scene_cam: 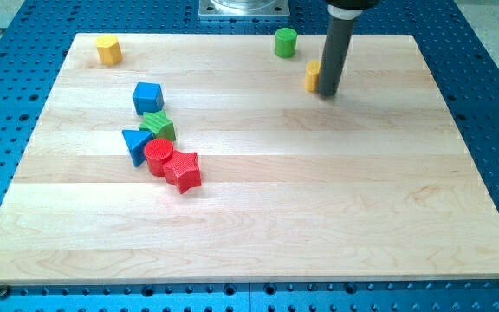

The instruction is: Place the heart at the top right corner of the board

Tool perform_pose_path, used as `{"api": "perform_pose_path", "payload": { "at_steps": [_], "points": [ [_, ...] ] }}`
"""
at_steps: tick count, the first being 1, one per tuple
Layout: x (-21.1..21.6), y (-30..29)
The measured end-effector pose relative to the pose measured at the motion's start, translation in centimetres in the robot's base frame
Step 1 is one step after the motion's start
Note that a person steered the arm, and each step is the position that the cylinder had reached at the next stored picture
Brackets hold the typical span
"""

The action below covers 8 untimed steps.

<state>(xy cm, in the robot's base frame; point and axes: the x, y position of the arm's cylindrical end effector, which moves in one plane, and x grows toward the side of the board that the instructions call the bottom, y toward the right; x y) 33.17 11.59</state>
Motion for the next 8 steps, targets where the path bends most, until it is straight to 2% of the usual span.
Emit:
{"api": "perform_pose_path", "payload": {
  "at_steps": [1,2,3,5,7,8],
  "points": [
    [-0.1,-2.7],
    [-1.9,-2.8],
    [-4.0,1.5],
    [-4.7,-3.0],
    [-8.4,5.4],
    [-8.4,2.6]
  ]
}}
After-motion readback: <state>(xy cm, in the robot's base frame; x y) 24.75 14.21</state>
